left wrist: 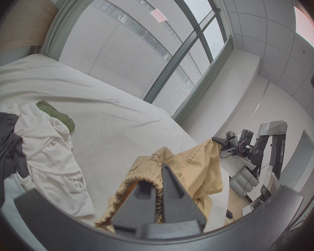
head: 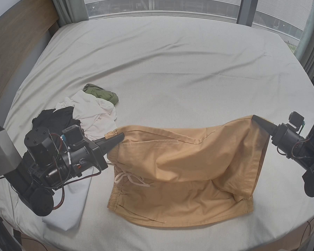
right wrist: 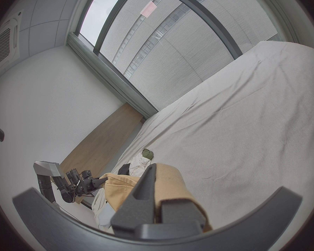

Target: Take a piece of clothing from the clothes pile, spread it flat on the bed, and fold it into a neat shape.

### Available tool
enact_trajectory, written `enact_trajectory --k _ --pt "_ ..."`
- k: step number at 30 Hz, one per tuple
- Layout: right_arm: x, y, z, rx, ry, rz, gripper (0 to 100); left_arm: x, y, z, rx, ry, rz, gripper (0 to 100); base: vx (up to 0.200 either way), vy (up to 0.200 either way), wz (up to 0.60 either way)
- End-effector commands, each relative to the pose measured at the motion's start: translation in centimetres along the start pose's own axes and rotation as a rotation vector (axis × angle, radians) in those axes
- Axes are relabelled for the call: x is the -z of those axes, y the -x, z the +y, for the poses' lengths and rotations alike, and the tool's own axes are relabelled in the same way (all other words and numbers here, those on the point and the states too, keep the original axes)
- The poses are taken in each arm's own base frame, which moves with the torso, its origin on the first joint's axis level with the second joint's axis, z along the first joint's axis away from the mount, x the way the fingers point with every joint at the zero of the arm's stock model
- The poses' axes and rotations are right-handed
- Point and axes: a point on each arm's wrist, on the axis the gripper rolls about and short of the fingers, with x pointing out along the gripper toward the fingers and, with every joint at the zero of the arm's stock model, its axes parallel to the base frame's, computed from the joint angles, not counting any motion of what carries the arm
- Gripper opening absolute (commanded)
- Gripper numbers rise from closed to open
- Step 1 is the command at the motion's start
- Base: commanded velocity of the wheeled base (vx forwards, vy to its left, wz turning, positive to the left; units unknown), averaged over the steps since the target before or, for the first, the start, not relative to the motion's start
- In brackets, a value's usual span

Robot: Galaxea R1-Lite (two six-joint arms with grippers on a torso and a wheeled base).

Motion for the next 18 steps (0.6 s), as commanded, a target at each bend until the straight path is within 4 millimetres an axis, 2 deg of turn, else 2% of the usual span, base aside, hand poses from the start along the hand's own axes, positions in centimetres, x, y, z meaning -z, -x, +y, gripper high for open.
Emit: enact_trajectory --k 1,5,18 --pt "-0.5 0.0 -0.1 0.001 0.013 -0.016 0 -0.4 0.3 0.3 -0.011 -0.007 -0.014 0 0.000 0.000 0.00" --pt "-0.7 0.2 -0.4 -0.008 0.017 -0.009 0 -0.8 0.6 0.8 -0.032 -0.011 -0.027 0 0.000 0.000 0.00" --pt "-1.7 0.4 -1.1 0.004 0.037 -0.041 0 -2.5 1.2 0.2 -0.021 -0.014 -0.083 0 0.000 0.000 0.00"
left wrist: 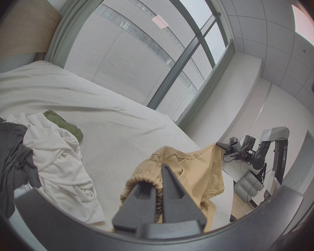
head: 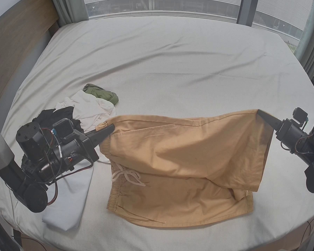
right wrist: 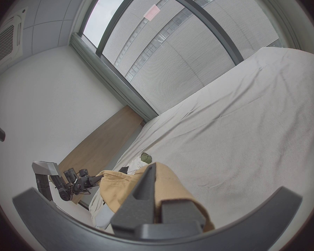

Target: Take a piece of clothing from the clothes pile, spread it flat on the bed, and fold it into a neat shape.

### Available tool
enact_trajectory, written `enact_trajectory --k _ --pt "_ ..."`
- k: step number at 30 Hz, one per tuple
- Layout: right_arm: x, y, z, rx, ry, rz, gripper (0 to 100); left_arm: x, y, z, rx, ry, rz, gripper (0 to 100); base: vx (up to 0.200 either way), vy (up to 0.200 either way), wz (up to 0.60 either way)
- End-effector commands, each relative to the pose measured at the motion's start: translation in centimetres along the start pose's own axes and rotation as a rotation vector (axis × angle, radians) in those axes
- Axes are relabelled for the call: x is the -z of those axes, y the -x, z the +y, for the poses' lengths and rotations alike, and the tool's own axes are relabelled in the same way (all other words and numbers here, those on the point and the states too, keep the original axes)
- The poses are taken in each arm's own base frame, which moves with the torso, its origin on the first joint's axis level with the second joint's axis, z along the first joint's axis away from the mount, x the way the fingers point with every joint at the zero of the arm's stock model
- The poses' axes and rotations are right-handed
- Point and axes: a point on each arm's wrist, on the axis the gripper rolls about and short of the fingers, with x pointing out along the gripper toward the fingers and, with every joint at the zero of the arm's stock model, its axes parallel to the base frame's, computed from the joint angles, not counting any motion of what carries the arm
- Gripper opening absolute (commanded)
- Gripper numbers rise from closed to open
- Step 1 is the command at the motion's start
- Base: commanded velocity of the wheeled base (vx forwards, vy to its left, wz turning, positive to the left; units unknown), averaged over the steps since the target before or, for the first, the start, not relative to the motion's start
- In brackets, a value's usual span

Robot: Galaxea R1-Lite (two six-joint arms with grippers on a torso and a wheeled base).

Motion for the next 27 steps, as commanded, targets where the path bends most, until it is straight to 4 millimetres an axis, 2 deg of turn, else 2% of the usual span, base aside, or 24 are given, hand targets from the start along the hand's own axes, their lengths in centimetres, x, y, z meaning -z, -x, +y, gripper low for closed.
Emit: enact_trajectory --k 1,19,27 --pt "-0.4 0.1 -0.4 0.011 0.009 -0.014 0 -0.8 0.2 -0.4 0.009 -0.013 -0.026 0 0.000 0.000 0.00" --pt "-1.4 0.3 -0.9 0.029 0.033 -0.048 0 -1.5 0.9 0.2 -0.021 -0.016 -0.047 0 0.000 0.000 0.00" --pt "-2.4 0.7 -0.2 -0.004 0.060 -0.069 0 -1.9 1.3 0.3 -0.029 -0.021 -0.059 0 0.000 0.000 0.00"
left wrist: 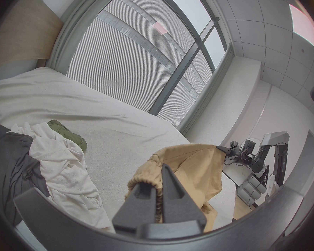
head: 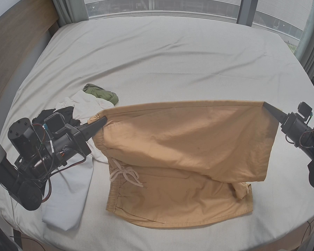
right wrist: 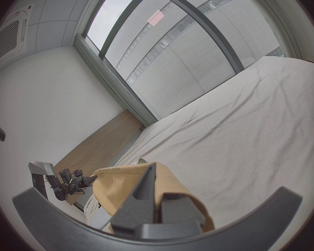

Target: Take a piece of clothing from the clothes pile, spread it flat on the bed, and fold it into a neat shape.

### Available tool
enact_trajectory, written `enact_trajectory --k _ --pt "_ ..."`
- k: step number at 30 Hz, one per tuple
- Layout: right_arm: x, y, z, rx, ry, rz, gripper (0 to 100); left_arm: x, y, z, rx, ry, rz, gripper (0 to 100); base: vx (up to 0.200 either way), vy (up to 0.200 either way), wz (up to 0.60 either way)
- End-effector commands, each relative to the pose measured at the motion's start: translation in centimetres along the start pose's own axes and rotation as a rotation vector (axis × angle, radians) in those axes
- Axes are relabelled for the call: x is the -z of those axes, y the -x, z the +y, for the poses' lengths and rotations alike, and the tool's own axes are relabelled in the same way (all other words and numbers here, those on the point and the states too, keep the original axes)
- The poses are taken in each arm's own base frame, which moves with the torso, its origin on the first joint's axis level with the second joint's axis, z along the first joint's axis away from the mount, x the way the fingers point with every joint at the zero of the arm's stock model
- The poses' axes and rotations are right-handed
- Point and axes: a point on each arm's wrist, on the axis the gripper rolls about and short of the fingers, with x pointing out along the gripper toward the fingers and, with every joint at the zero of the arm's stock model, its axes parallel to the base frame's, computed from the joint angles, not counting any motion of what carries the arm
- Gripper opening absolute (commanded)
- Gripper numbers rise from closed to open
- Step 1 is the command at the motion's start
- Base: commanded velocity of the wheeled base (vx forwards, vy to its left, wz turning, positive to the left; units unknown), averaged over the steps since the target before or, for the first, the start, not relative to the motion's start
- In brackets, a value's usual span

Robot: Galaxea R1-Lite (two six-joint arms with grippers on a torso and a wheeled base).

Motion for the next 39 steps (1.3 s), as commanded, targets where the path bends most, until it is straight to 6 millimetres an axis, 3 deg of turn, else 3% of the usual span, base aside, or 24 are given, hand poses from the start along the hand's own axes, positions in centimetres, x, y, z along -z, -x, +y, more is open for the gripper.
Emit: enact_trajectory --k 1,25,39 --pt "-0.7 0.2 0.5 -0.015 0.019 -0.020 0 -0.3 0.2 0.1 -0.005 -0.006 -0.012 0 0.000 0.000 0.00" --pt "-2.9 1.0 3.1 -0.098 0.048 -0.074 0 -1.2 0.7 -0.5 0.009 0.005 -0.035 0 0.000 0.000 0.00" --pt "-3.0 1.1 3.0 -0.093 0.052 -0.078 0 -1.2 0.7 -0.3 -0.001 0.005 -0.035 0 0.000 0.000 0.00"
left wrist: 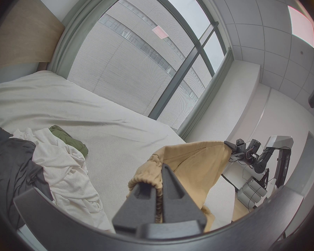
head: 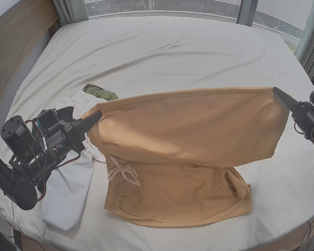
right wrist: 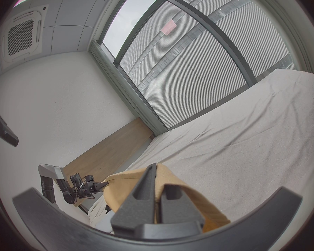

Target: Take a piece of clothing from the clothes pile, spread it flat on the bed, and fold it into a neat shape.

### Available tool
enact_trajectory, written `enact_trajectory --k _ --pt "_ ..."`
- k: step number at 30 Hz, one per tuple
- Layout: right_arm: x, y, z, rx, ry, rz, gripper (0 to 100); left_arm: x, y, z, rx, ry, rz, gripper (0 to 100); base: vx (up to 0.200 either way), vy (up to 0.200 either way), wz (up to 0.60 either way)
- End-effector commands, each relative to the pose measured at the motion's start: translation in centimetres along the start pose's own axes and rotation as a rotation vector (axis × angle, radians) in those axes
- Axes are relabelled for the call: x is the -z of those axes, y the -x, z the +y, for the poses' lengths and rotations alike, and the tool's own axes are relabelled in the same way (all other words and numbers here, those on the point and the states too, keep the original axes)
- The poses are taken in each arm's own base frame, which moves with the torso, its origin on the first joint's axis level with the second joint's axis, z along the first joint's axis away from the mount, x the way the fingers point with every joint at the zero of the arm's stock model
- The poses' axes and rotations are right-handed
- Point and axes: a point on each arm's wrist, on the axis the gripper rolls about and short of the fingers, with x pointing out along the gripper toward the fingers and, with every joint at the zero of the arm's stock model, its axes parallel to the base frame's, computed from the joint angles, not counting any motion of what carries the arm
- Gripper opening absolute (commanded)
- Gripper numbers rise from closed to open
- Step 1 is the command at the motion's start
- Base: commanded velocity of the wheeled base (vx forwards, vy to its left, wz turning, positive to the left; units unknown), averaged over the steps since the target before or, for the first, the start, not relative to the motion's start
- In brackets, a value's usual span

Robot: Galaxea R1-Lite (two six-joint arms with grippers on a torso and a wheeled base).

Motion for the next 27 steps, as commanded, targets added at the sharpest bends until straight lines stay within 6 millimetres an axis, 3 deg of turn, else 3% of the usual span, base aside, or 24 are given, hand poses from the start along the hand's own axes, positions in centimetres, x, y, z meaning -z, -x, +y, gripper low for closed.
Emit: enact_trajectory --k 1,19,27 --pt "-0.1 0.1 -0.1 0.003 0.002 -0.002 0 0.1 0.0 0.1 -0.003 0.001 0.001 0 0.000 0.000 0.00" --pt "0.4 0.0 -0.2 0.007 -0.011 0.012 0 0.4 0.0 0.1 -0.002 0.006 0.013 0 0.000 0.000 0.00" --pt "1.4 -0.9 -2.0 0.034 -0.034 0.039 0 0.9 -0.5 0.7 -0.012 0.016 0.025 0 0.000 0.000 0.00"
